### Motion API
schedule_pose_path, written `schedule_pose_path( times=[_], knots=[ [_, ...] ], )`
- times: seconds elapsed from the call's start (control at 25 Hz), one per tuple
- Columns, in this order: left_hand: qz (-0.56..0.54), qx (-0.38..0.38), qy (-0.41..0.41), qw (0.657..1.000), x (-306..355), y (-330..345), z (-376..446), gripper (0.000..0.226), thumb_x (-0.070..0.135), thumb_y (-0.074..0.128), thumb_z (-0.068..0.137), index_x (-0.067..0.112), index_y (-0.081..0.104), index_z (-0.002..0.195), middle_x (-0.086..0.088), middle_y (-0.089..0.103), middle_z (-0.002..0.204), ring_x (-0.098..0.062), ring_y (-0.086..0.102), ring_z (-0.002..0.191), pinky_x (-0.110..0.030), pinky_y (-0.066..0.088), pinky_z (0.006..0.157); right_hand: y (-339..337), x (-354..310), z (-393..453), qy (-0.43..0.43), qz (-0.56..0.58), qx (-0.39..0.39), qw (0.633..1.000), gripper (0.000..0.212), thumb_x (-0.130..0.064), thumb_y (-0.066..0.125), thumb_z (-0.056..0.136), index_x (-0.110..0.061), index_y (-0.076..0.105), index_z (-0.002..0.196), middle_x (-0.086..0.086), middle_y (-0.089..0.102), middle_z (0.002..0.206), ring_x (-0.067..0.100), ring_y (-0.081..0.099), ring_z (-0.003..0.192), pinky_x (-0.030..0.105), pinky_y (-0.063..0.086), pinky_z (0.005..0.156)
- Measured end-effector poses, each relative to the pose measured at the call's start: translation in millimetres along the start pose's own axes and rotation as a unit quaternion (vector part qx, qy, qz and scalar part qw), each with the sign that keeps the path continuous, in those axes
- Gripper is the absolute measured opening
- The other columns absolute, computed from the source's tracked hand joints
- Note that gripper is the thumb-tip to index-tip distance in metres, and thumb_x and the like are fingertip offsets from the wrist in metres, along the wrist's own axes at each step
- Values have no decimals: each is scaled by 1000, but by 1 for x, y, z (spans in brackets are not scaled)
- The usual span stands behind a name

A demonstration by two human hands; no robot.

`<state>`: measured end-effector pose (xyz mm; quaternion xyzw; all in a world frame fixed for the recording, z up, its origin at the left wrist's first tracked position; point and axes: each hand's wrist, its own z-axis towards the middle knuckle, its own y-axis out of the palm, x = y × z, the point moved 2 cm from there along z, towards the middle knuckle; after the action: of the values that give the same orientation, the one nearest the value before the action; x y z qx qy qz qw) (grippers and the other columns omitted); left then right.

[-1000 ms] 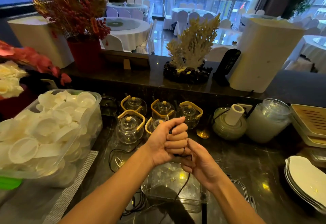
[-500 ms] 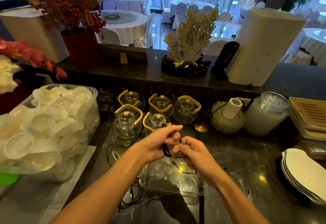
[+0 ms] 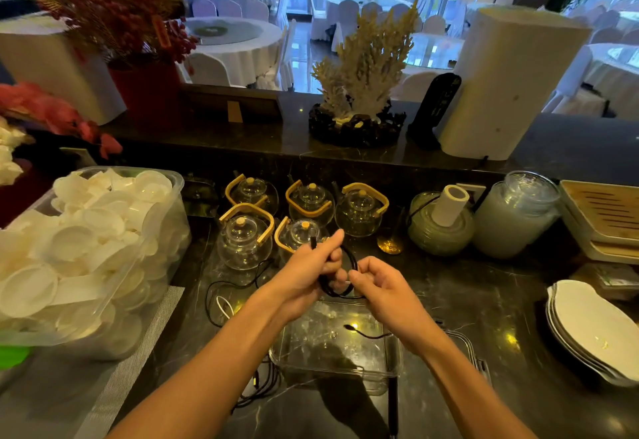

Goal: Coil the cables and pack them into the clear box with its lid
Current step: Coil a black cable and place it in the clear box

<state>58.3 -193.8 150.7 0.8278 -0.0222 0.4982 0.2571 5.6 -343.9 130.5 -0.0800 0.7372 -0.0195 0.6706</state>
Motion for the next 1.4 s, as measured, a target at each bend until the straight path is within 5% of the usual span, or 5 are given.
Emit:
schedule_pose_path(
  times=[0.24, 0.52, 1.04, 1.24, 1.4],
  knots=[
    [-218, -139, -53, 965, 13, -8, 1, 36, 38, 45, 103, 14, 50, 77, 9, 24, 50, -5, 17, 36, -19, 11, 36, 0, 19, -8, 126, -34, -97, 987, 61, -59, 44, 102, -20, 50, 55, -1, 37, 53, 10, 32, 48, 21, 33, 50],
    [-96, -185, -120, 971, 0, -3, -9, 42, 47, 44, 103, 17, 54, 77, 9, 20, 56, -5, 15, 41, -17, 10, 37, -55, 28, 25, 196, 17, -169, 966, 25, -34, 73, 93, -18, 63, 76, -4, 40, 63, 11, 31, 56, 26, 24, 52],
    [-29, 90, -33, 995, -24, 6, 16, 29, 35, 53, 103, 8, 63, 102, -2, 58, 64, -12, 50, 53, -24, 37, 49, 18, -35, -12, 7, -98, 88, 991, 14, -15, 59, 100, -27, 56, 107, -1, 75, 92, 7, 66, 62, 23, 50, 52],
    [-170, 52, -32, 984, -22, 12, 17, 23, 18, 49, 104, 7, 63, 89, -2, 60, 65, -14, 61, 56, -25, 51, 57, 25, -11, -36, 40, -4, 97, 994, 2, -8, 59, 100, -7, 60, 101, 12, 76, 80, 17, 64, 59, 27, 54, 61],
    [-251, -47, -46, 966, -16, 11, 15, 27, 24, 47, 100, 14, 54, 76, 9, 31, 50, -6, 29, 36, -20, 22, 38, 19, 3, -49, 64, 56, 44, 995, 15, -15, 61, 101, -2, 68, 97, 11, 70, 72, 14, 63, 64, 24, 50, 64]
  ],
)
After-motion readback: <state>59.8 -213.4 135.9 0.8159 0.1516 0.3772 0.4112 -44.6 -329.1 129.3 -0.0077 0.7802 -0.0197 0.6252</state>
